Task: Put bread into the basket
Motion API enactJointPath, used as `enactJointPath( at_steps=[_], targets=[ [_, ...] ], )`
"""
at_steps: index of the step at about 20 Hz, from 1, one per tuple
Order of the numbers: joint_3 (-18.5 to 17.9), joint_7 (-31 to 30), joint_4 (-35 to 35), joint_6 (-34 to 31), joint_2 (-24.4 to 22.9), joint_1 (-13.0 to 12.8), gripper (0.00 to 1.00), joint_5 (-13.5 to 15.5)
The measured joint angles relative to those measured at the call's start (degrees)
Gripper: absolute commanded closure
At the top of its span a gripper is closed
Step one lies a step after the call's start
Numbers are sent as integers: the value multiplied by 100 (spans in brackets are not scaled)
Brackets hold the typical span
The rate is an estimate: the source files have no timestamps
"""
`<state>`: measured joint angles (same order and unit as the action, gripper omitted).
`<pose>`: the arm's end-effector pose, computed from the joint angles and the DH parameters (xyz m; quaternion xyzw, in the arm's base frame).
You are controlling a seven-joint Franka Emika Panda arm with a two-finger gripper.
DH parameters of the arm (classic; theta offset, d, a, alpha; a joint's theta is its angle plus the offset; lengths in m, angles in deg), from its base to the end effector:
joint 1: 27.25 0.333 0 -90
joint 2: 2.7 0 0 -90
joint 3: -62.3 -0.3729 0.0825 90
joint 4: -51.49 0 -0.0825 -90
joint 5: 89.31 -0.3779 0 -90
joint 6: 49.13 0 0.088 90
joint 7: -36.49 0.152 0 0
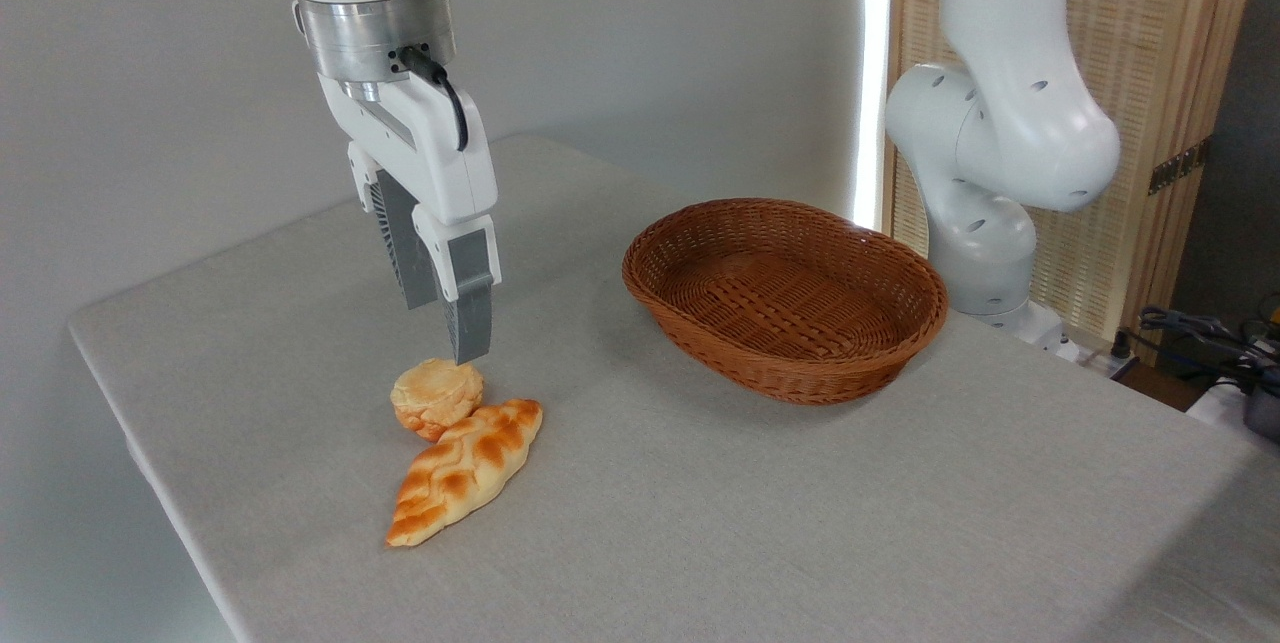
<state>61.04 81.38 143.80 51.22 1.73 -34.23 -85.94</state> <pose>0.5897 -0.0674 0.5901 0.9051 -0.4232 0.0391 0.0160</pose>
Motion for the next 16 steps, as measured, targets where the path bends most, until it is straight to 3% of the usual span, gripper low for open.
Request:
enactJointPath(
  at_steps=[12, 16],
  targets=[
    [51, 0, 3, 38, 50, -57, 0, -1],
    [222, -11, 5, 44, 109, -90, 0, -220]
  ],
)
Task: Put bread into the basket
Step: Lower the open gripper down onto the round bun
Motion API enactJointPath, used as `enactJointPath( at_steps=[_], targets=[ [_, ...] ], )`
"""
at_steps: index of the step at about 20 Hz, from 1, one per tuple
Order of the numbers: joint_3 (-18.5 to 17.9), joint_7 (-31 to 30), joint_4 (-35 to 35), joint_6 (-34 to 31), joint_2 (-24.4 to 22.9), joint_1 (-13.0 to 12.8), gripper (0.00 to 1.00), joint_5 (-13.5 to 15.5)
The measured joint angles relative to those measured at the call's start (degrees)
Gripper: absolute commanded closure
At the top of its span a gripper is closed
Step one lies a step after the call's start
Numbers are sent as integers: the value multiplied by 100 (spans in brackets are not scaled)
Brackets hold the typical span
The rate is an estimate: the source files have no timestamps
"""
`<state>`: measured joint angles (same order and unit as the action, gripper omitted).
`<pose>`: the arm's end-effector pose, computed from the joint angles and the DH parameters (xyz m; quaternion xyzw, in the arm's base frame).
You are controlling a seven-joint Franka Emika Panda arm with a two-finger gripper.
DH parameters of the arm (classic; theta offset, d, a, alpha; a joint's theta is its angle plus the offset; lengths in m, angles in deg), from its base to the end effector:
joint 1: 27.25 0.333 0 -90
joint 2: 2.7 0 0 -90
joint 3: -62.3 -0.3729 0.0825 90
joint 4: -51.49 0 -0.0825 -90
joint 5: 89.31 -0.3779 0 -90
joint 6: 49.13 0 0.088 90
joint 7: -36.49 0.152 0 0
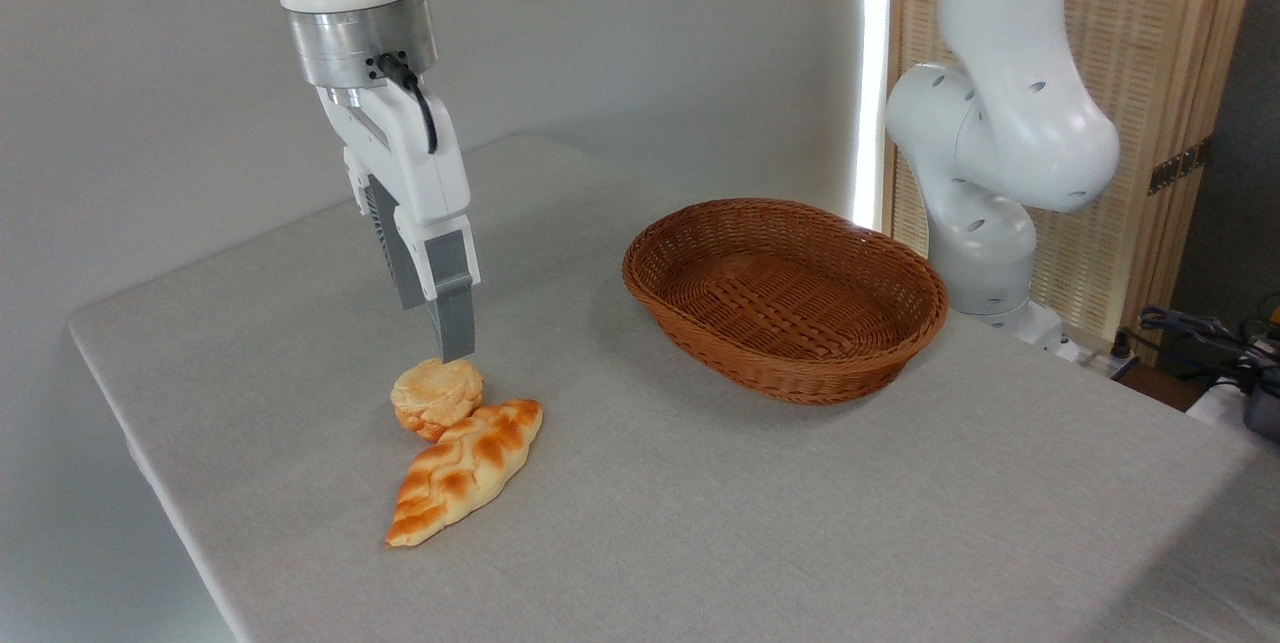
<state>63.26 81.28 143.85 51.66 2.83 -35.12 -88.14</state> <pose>0.5918 -0.0942 0.5787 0.8929 -0.4493 0.0274 0.0025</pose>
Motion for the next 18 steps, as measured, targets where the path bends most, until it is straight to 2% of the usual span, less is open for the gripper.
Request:
enactJointPath(
  at_steps=[7, 18],
  targets=[
    [80, -6, 4, 70, 83, -86, 0, -194],
    [119, -122, 4, 71, 125, -116, 0, -206]
  ],
)
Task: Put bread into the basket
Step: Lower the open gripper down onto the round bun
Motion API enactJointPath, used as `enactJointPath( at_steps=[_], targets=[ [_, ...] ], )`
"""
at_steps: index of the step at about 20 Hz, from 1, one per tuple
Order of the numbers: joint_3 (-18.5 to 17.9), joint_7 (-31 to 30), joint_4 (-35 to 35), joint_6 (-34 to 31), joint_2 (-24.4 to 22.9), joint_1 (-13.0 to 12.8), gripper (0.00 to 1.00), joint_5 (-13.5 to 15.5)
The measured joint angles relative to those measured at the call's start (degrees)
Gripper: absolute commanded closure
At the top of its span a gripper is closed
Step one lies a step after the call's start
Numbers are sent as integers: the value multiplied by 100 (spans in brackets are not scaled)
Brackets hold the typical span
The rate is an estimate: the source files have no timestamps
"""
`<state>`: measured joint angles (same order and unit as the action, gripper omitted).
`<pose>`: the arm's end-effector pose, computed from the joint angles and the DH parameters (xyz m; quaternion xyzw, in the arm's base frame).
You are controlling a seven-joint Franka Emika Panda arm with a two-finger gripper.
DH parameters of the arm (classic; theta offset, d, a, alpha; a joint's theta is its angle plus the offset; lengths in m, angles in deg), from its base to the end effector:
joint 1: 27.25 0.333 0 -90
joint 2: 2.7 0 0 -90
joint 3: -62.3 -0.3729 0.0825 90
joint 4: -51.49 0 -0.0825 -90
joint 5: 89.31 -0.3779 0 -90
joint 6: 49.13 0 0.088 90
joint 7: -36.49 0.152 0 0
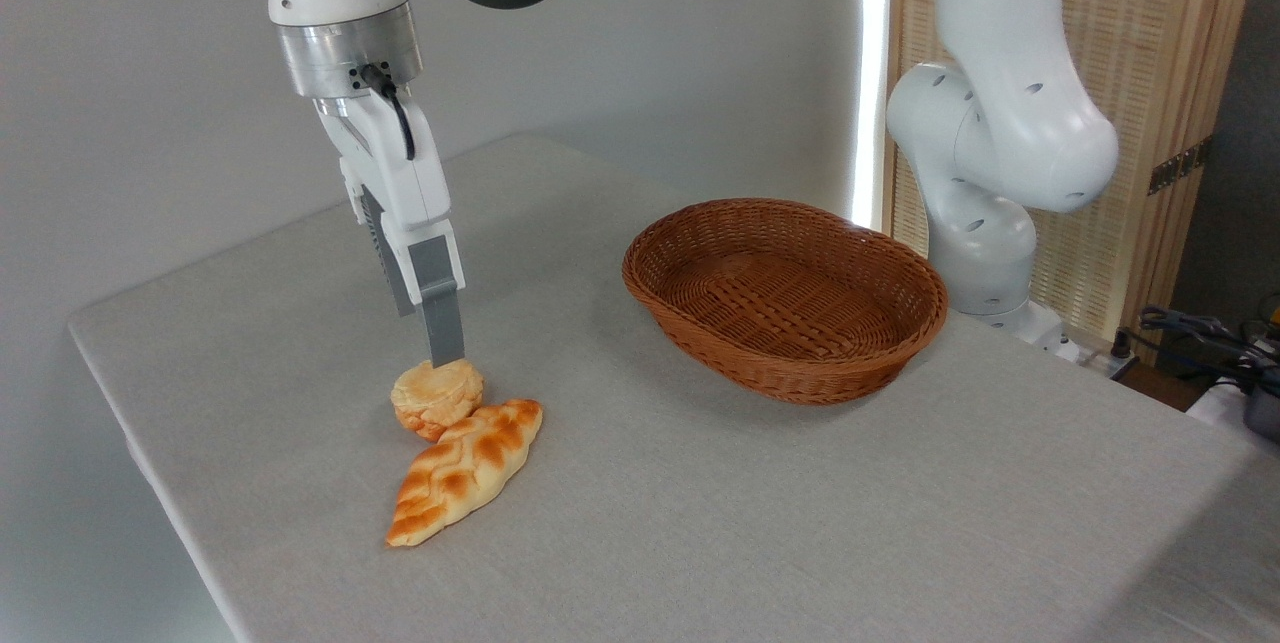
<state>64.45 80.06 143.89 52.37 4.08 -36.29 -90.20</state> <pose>0.5953 -0.1145 0.5664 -0.8872 0.4609 -0.0180 0.0109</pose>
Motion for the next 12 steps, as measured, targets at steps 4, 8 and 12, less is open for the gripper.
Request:
enactJointPath(
  at_steps=[4, 8, 12],
  targets=[
    [-10, -114, 0, 117, 17, -14, 0, 0],
    [-30, -114, -3, 152, 16, -8, 0, 0],
    [-41, -115, -7, 153, 15, 0, 0, 0]
  ],
)
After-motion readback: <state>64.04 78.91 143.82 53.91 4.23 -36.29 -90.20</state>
